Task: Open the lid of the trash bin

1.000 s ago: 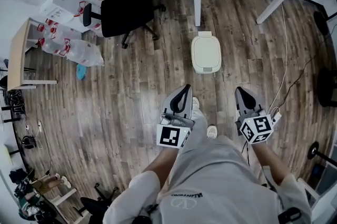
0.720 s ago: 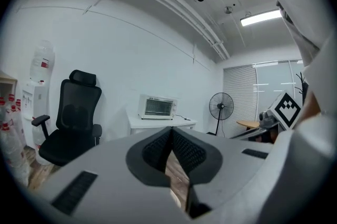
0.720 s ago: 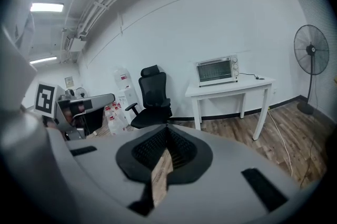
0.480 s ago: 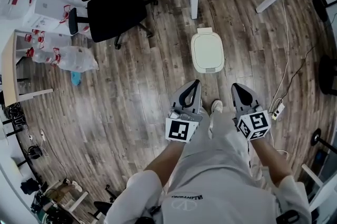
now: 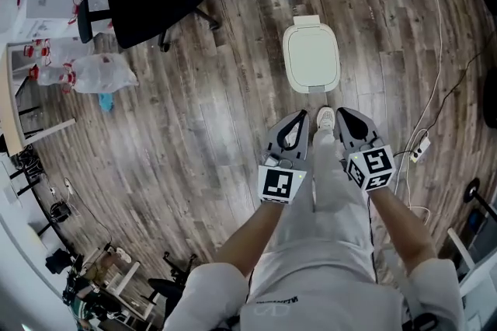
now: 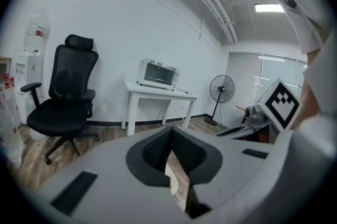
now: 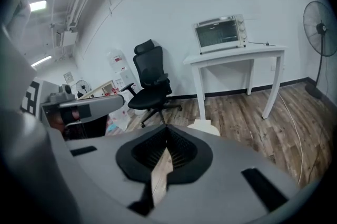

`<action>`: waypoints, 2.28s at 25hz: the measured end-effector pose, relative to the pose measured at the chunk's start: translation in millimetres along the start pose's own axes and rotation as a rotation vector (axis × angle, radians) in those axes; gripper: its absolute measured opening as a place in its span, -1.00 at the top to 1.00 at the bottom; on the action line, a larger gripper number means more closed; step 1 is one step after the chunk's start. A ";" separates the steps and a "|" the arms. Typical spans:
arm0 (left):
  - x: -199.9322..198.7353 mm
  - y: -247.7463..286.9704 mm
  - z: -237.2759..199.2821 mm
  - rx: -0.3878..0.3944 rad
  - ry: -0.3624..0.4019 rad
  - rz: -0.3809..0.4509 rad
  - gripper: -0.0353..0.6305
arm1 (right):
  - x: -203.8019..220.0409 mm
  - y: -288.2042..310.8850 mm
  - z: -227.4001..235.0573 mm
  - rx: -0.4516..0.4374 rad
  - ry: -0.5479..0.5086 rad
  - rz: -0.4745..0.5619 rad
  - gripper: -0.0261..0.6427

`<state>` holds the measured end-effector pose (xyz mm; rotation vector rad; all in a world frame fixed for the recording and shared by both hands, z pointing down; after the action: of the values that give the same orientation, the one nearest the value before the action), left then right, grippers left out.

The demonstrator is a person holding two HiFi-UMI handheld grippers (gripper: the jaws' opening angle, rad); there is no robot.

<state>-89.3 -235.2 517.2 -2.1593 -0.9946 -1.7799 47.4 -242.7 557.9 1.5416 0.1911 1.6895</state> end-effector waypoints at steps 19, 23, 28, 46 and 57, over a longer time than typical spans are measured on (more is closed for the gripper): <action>163.3 71.6 -45.9 -0.044 -0.157 -0.114 0.89 | 160.6 165.0 60.8 0.010 0.125 -0.261 0.88; 180.7 77.2 -52.0 -0.047 -0.167 -0.125 0.89 | 174.7 183.1 64.1 0.003 0.130 -0.283 0.88; 191.1 85.1 -59.7 -0.043 -0.170 -0.121 0.89 | 192.2 202.4 63.5 0.006 0.112 -0.323 0.88; 226.3 106.2 -65.5 -0.015 -0.184 -0.145 0.89 | 248.0 229.5 76.0 0.055 0.144 -0.397 0.88; 233.0 104.0 -64.2 -0.025 -0.199 -0.142 0.89 | 256.4 233.0 77.9 0.066 0.163 -0.403 0.88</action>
<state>-65.3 -259.3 778.0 -2.3721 -1.2049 -1.6677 31.9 -260.4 912.2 1.3051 0.6063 1.4936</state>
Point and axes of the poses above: the fingertips, and each gripper's own axes: y forward along the fingers, z to its right, x out of its underside, the point moved 5 cm from there along -y, backward along the fingers, and after that the axes turned 6 degrees about x, right-handed, at the moved point
